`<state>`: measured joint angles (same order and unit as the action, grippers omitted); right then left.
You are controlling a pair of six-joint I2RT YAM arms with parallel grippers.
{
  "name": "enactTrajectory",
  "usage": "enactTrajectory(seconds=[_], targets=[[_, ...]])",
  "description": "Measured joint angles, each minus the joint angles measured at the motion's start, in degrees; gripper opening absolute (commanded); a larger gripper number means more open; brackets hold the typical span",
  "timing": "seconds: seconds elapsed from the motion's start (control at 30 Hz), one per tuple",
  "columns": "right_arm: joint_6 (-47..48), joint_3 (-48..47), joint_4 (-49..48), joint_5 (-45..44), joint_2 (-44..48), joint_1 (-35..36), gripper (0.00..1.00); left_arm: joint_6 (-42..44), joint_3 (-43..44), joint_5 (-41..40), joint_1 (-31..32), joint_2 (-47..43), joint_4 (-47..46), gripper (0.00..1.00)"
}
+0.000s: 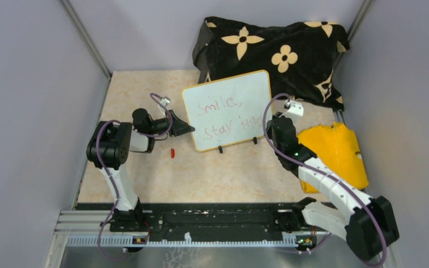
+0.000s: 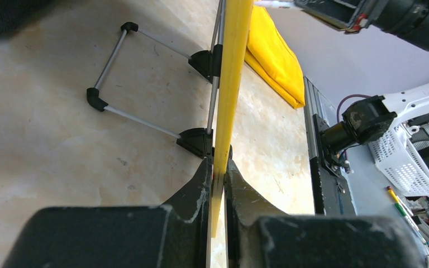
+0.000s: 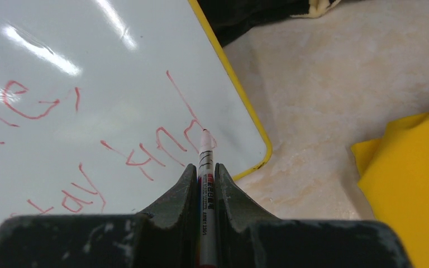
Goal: Write a sentence on the whiteboard
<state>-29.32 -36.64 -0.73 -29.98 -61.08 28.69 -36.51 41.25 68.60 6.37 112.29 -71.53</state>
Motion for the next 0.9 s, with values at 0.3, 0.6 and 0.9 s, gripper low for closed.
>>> enactTrajectory(seconds=[0.3,0.6,0.9], targets=[[0.8,0.8,3.3,1.0,12.0,0.5,0.0,0.1,0.1,0.0,0.0,0.0,0.0,0.03],[7.3,1.8,-4.1,-0.3,9.2,10.8,0.0,0.2,0.1,0.0,0.0,0.0,0.2,0.03],[9.8,1.8,-13.0,0.0,0.7,11.5,0.0,0.5,0.3,0.1,0.0,0.0,0.9,0.03]])
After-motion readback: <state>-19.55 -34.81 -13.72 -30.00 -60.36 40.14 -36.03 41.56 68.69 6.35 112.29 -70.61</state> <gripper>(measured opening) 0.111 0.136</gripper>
